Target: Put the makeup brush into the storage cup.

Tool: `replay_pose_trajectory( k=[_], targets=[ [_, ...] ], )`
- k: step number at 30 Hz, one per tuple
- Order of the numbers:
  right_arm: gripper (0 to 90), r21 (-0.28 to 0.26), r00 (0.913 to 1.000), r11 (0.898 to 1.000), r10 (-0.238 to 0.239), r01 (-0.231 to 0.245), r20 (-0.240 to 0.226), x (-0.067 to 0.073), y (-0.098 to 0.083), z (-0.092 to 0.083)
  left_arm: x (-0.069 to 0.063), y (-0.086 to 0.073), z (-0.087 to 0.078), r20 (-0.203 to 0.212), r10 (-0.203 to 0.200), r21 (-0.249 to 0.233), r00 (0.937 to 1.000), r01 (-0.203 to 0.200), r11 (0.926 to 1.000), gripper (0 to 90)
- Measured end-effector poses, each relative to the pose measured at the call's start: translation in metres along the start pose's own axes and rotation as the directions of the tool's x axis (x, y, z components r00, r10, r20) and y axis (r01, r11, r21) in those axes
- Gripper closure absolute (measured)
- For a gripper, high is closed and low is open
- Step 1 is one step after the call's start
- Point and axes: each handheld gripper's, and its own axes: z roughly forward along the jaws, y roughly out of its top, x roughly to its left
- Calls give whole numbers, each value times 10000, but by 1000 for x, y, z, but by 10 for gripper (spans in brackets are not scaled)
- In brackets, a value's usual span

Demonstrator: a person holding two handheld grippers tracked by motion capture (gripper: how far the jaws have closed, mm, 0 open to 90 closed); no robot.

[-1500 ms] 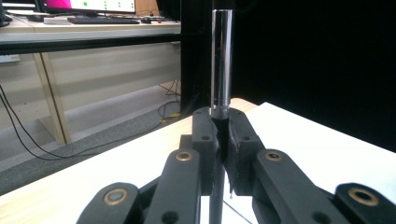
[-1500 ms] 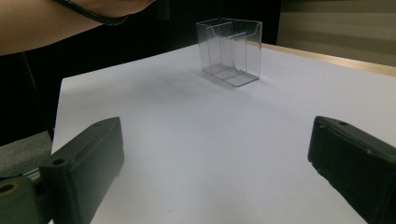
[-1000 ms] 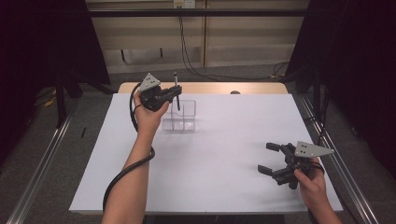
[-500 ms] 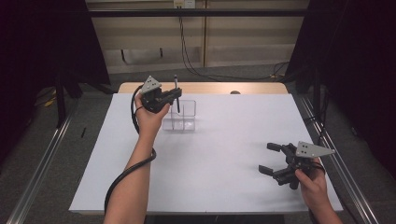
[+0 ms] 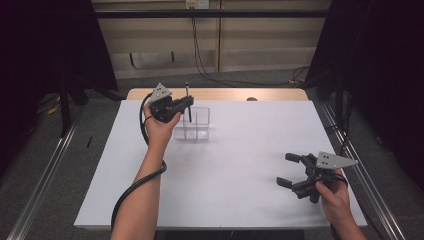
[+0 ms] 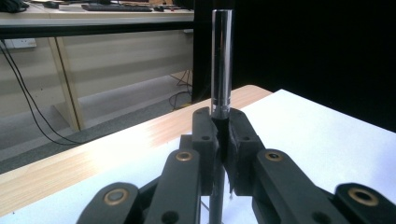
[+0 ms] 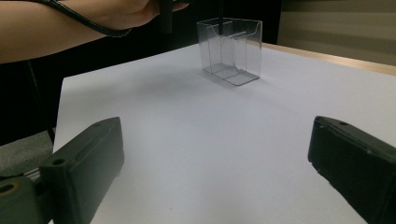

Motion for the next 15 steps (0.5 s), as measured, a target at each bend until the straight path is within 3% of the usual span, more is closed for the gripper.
replay_pose_trajectory(
  k=[15],
  targets=[
    [29, -1, 10000, 10000, -11, 11, -9, 0, 0, 0, 1, -8, 1, -17, -2, 108, 10000, 2, 9999, 835]
  ],
)
